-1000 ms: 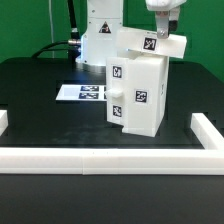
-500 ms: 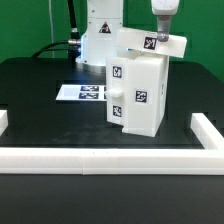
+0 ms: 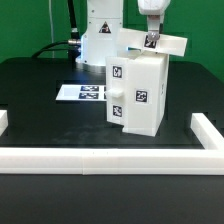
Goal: Assemble cabinet
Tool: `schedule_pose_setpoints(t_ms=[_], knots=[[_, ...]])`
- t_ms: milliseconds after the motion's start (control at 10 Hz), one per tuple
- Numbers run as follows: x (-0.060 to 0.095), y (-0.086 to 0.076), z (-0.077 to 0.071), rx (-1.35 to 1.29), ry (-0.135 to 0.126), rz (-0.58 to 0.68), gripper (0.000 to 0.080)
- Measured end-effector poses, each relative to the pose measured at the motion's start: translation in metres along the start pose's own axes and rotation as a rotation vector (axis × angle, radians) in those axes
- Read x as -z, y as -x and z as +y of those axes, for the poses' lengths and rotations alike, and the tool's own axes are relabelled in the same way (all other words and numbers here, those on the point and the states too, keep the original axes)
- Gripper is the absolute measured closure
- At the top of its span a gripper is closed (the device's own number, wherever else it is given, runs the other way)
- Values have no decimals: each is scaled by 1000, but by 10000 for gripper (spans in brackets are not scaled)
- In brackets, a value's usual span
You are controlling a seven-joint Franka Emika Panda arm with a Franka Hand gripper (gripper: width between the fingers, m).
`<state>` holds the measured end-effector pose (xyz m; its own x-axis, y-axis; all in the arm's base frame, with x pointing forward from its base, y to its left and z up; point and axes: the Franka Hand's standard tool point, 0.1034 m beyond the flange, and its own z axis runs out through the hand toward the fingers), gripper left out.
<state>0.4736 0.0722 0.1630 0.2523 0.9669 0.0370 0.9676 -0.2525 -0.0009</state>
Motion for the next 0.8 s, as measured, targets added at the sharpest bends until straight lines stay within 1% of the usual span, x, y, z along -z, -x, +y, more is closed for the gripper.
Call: schedule_pose_setpoints(t_ms=[600, 800], knots=[[0, 0, 0, -37, 2, 1, 248], [0, 0, 1, -136, 2, 1, 246]])
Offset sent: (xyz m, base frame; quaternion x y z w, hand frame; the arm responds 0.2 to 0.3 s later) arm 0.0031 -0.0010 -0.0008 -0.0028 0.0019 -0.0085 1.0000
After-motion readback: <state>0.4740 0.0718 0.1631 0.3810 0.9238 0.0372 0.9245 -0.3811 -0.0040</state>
